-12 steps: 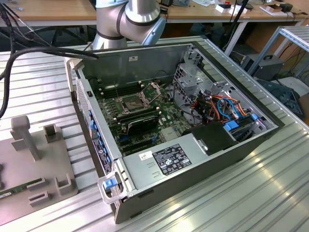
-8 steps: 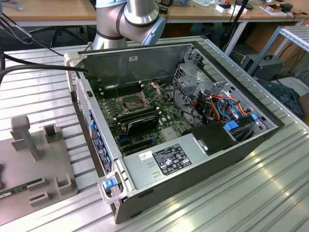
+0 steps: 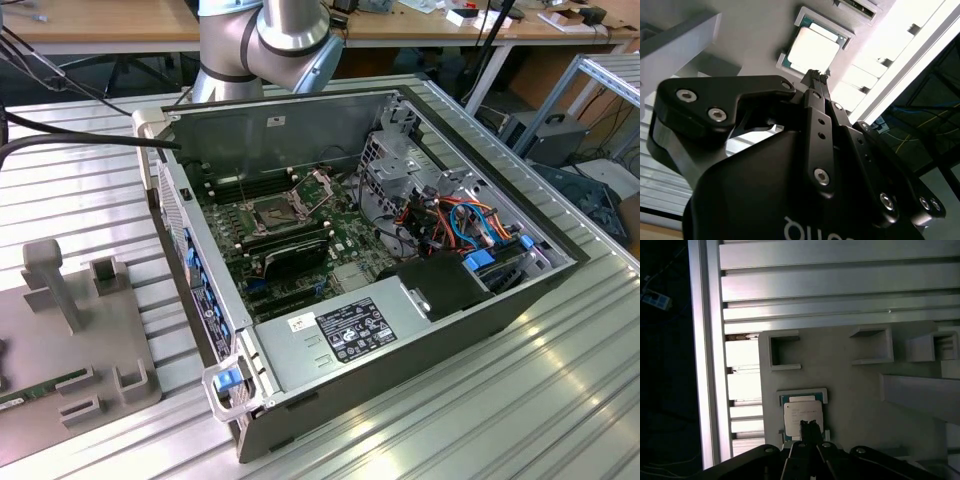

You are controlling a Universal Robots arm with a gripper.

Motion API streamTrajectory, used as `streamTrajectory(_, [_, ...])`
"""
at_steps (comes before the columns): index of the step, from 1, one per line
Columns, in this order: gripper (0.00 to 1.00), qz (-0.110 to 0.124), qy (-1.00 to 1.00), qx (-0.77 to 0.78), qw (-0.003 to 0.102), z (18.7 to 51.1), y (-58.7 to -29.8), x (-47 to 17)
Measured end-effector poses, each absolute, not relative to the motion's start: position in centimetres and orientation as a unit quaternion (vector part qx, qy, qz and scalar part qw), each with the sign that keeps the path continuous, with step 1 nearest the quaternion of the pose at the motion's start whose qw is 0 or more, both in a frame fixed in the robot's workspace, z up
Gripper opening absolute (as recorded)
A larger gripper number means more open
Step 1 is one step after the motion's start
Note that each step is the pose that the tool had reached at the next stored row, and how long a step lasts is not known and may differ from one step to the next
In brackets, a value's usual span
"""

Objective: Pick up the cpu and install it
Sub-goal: 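Pick up the cpu and move it towards the insertion slot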

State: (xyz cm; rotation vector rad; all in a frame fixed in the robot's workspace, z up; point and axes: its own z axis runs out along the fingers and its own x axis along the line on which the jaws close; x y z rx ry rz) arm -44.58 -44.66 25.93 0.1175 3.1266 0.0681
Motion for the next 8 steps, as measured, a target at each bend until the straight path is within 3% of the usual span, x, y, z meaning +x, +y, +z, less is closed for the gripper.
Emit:
streamTrajectory(4, [0.11, 0.022, 0.999, 0.038, 0.006, 25.93, -44.67, -44.6])
streamTrajectory(6, [0.17, 0.022, 0.999, 0.038, 0.006, 25.93, -44.66, -44.61])
streamTrajectory(8, [0.29, 0.022, 0.999, 0.038, 0.006, 25.93, -44.66, -44.62])
